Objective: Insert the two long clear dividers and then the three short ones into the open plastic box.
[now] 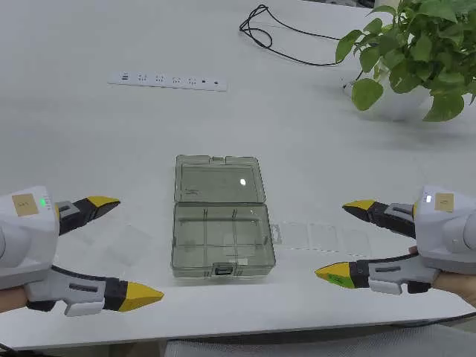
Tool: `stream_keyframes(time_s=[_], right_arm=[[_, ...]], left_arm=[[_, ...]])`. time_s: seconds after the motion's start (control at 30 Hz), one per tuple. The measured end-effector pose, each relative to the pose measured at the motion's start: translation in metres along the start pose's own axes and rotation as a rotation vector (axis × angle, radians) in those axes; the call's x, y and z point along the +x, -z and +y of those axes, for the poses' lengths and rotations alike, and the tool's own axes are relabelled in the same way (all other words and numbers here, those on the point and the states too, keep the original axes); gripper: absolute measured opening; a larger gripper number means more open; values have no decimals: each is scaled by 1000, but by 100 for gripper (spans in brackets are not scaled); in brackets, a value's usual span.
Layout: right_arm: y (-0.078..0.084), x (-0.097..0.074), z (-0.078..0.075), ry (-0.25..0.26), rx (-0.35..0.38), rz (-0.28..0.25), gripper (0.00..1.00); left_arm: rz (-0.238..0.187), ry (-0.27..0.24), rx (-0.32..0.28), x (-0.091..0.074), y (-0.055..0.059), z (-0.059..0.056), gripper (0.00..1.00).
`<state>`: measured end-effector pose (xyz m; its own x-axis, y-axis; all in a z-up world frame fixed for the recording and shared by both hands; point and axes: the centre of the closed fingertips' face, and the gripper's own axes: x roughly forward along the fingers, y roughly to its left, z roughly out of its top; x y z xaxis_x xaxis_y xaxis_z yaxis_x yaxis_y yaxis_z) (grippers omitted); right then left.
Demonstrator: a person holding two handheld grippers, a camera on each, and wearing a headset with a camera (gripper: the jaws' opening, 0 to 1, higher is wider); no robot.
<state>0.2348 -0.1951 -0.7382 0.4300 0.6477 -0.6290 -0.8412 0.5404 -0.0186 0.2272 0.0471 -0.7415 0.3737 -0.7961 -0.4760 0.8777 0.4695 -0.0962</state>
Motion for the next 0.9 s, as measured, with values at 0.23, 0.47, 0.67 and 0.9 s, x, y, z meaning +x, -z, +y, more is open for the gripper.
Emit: stream_keyframes(time_s=[0.23, 0.47, 0.67, 0.9], right_arm=[[-1, 0, -1, -7, -7, 2, 76], [-5, 1, -2, -14, -15, -1, 76], [-5, 1, -2, -15, -14, 3, 76], [-6, 1, -1, -13, -15, -1, 77]], left_arm=[[0, -3, -3, 0, 0, -2, 97], [4, -7, -8, -1, 3, -1, 97], [5, -2, -9, -1, 4, -1, 97], [1, 0, -3, -1, 0, 0, 97]])
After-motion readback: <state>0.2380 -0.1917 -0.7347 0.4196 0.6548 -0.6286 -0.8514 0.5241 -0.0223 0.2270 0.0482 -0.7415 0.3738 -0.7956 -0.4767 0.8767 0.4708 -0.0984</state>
